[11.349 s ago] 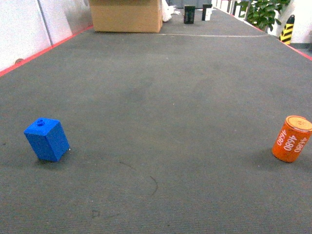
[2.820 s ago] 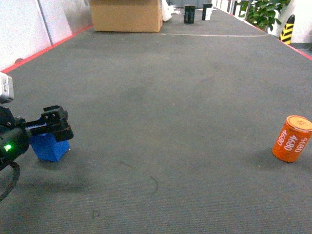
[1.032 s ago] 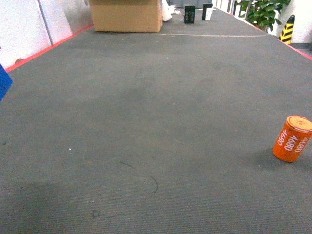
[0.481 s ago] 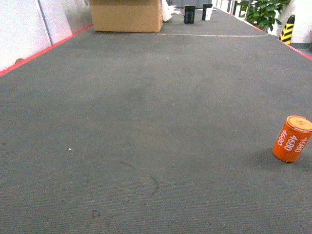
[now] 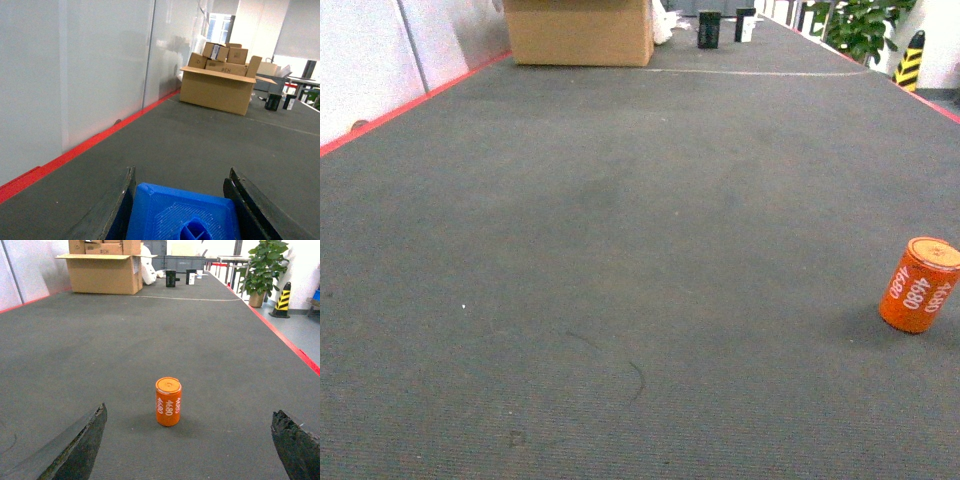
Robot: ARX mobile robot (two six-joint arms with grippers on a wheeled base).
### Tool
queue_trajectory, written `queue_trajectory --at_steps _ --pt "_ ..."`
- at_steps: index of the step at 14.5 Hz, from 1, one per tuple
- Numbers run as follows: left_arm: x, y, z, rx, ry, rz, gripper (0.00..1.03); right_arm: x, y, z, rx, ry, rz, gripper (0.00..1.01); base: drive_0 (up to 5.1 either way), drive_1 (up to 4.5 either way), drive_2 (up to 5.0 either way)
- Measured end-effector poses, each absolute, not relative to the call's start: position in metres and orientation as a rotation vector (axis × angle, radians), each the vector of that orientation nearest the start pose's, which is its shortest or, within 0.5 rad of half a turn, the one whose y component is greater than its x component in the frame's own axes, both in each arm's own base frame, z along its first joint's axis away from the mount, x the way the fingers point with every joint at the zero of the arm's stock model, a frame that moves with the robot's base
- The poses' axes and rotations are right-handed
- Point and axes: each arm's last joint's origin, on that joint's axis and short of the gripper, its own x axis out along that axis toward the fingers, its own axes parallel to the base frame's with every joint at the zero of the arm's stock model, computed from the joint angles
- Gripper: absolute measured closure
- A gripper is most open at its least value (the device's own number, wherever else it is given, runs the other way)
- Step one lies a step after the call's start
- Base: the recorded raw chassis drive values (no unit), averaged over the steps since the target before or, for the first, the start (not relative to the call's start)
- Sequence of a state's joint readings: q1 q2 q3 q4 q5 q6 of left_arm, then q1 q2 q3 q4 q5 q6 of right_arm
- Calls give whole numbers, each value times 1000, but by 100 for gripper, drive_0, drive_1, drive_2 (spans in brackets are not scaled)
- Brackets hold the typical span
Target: Sort blue parts and orange caps into right shelf containers
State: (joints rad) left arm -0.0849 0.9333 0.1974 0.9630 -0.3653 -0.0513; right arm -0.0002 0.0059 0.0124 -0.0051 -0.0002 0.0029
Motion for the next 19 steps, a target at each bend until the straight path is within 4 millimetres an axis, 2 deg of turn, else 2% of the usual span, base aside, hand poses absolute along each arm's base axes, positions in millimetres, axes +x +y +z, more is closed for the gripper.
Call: queue_trajectory --at_steps 19 --pt "177 -5 217 -102 -228 275 55 97 0 167 3 -1 0 3 0 0 0"
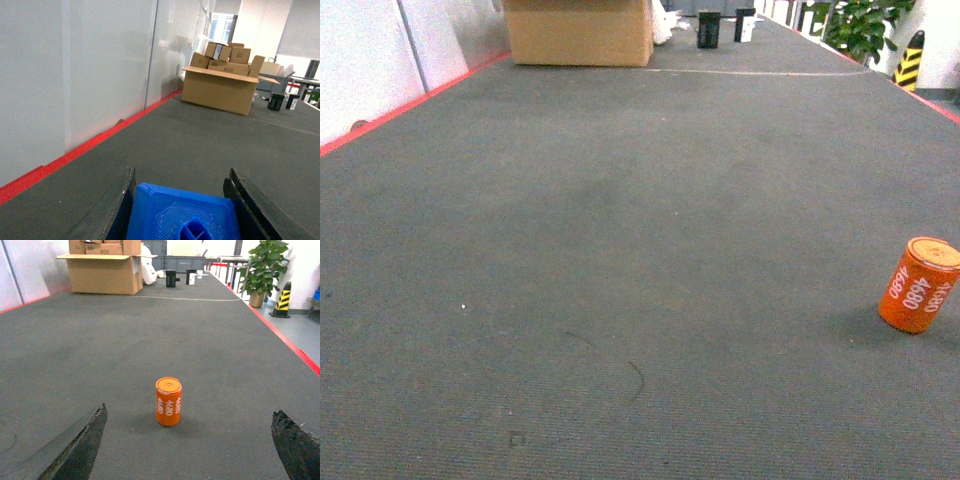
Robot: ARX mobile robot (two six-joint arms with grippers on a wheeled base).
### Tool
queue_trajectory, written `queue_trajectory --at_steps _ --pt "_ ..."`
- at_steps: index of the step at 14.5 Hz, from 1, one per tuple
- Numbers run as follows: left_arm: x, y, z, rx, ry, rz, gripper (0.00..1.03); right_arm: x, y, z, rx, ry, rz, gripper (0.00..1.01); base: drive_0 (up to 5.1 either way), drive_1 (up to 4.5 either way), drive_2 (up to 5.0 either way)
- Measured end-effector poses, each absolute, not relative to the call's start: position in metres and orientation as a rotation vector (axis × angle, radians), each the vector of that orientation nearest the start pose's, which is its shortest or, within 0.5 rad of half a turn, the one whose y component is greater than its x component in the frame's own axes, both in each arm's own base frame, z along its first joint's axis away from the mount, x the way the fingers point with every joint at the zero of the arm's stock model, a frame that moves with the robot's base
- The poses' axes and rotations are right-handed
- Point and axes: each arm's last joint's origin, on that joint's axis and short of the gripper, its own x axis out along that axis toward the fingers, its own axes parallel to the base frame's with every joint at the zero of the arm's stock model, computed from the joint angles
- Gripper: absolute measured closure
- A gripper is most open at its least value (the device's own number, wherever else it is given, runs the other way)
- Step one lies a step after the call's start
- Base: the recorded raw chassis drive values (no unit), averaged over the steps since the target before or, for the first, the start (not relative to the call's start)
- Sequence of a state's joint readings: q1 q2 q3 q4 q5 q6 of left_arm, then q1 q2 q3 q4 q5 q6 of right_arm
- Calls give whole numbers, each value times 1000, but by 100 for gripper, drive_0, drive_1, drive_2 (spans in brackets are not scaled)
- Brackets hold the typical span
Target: Sort blue parts and orange caps into right shelf containers
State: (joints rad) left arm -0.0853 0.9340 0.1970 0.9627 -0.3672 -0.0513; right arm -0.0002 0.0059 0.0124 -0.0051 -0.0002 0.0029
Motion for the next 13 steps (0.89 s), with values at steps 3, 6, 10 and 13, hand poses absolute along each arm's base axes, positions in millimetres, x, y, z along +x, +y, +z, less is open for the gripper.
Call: queue_trajectory --at_steps 3,6,10,13 --pt "177 -5 217 -102 -231 275 55 101 -9 160 119 226 150 3 0 0 0" --pt "177 -5 217 -102 -230 277 55 103 -10 161 127 206 211 3 0 0 0" --pt "177 -5 217 -102 -227 277 55 112 -9 165 111 166 229 3 0 0 0" --pt "177 -5 217 -102 -227 277 55 128 -9 167 96 133 214 3 0 0 0"
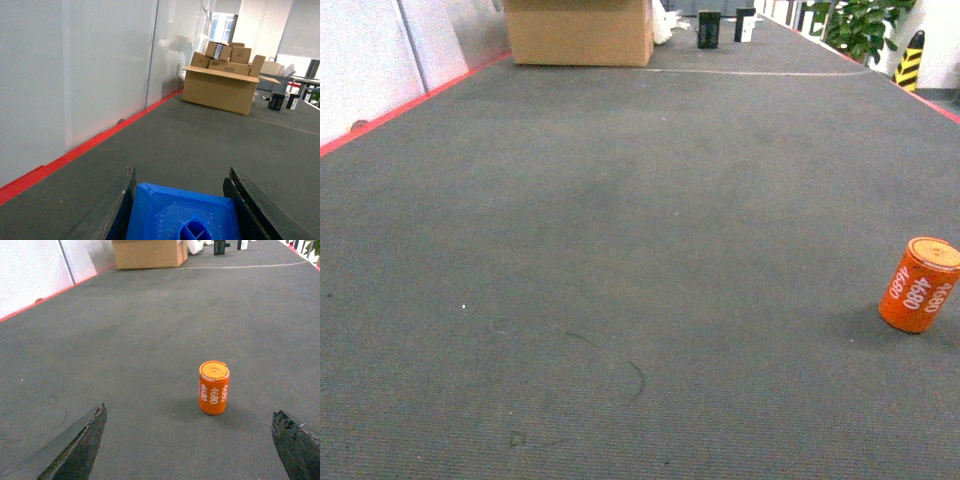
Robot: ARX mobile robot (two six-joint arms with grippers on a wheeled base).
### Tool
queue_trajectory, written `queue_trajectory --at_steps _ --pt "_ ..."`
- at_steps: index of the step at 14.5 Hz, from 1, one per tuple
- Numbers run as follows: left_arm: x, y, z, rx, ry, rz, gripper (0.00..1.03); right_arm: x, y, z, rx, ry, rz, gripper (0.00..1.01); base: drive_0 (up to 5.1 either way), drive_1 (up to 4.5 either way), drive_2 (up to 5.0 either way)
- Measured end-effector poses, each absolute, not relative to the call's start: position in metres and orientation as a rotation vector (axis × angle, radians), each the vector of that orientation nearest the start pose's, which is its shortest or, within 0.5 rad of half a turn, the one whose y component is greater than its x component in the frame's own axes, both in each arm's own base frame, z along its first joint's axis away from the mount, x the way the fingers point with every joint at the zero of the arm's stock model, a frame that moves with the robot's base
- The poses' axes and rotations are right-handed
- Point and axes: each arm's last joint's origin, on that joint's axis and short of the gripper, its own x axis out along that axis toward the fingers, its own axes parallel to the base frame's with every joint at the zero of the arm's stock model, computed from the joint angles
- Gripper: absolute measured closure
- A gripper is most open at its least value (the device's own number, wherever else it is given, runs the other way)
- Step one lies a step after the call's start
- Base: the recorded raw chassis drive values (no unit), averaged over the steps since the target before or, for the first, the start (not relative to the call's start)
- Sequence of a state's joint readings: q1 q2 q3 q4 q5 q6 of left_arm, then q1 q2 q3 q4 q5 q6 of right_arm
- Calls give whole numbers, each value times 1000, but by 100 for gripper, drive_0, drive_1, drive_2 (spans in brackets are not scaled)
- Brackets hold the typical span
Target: Sort blue parts and orange caps into right shelf containers
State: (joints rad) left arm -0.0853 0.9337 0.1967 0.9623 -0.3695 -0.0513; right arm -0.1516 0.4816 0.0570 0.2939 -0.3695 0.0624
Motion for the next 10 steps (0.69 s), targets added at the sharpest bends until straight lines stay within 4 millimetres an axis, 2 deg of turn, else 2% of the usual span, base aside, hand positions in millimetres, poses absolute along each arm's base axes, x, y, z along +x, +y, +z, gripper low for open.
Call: queue_trajectory --at_steps 5,10 --pt "177 -5 217 -102 -227 277 55 163 -10 162 76 118 183 3 0 0 0" --pt "177 -5 217 -102 -228 277 55 194 3 158 36 104 188 3 0 0 0"
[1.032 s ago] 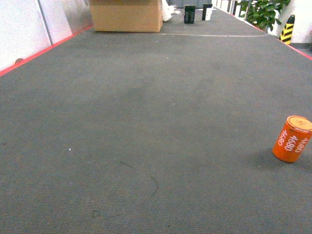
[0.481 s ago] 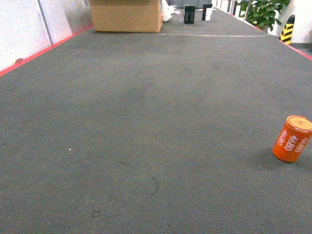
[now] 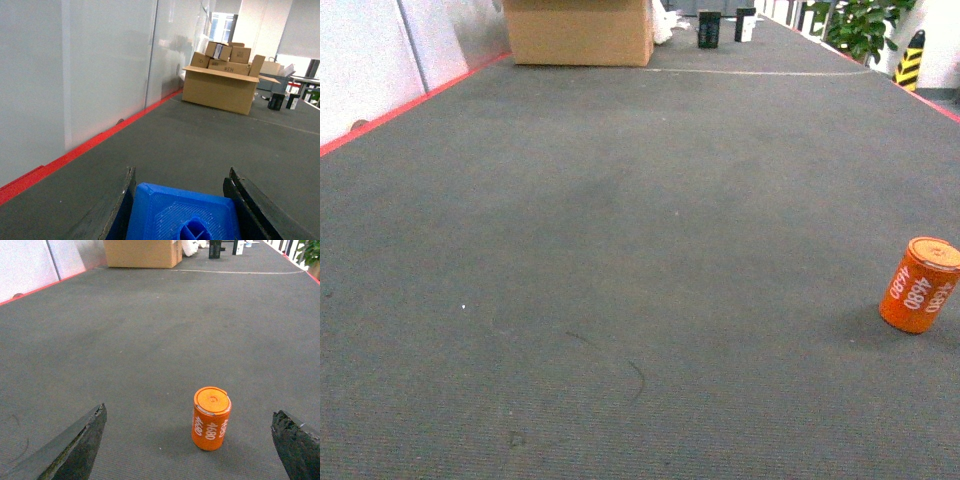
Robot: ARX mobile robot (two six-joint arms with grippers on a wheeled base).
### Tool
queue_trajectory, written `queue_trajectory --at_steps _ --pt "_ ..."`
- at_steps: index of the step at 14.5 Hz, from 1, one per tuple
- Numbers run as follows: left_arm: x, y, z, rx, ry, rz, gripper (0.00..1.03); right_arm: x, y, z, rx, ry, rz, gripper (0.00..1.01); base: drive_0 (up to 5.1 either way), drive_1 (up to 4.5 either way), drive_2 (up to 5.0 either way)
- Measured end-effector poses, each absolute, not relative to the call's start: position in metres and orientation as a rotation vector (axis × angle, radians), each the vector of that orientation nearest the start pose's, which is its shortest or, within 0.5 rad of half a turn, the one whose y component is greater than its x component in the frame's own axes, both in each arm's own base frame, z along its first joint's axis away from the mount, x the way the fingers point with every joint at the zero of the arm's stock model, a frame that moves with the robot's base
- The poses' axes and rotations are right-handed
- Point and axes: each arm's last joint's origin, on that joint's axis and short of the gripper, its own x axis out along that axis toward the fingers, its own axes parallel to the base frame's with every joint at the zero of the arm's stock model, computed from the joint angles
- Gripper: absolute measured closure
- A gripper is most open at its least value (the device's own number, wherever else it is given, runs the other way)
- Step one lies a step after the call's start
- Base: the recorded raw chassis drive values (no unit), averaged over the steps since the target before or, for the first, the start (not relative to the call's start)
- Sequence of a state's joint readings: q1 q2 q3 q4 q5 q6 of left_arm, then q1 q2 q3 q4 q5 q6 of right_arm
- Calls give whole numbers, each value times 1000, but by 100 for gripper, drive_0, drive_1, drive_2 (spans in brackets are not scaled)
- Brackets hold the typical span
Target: Sort blue parts and orange caps into right shelf containers
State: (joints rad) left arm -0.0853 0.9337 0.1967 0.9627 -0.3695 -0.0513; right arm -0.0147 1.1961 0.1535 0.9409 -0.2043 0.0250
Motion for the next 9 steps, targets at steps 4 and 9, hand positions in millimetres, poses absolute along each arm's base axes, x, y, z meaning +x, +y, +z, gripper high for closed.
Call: queue_trajectory --at_steps 4,9 --pt "177 -5 217 -102 -227 277 55 215 15 152 9 110 183 3 0 0 0" --pt "177 -5 217 -102 -227 277 55 232 21 144 -23 121 164 3 0 0 0"
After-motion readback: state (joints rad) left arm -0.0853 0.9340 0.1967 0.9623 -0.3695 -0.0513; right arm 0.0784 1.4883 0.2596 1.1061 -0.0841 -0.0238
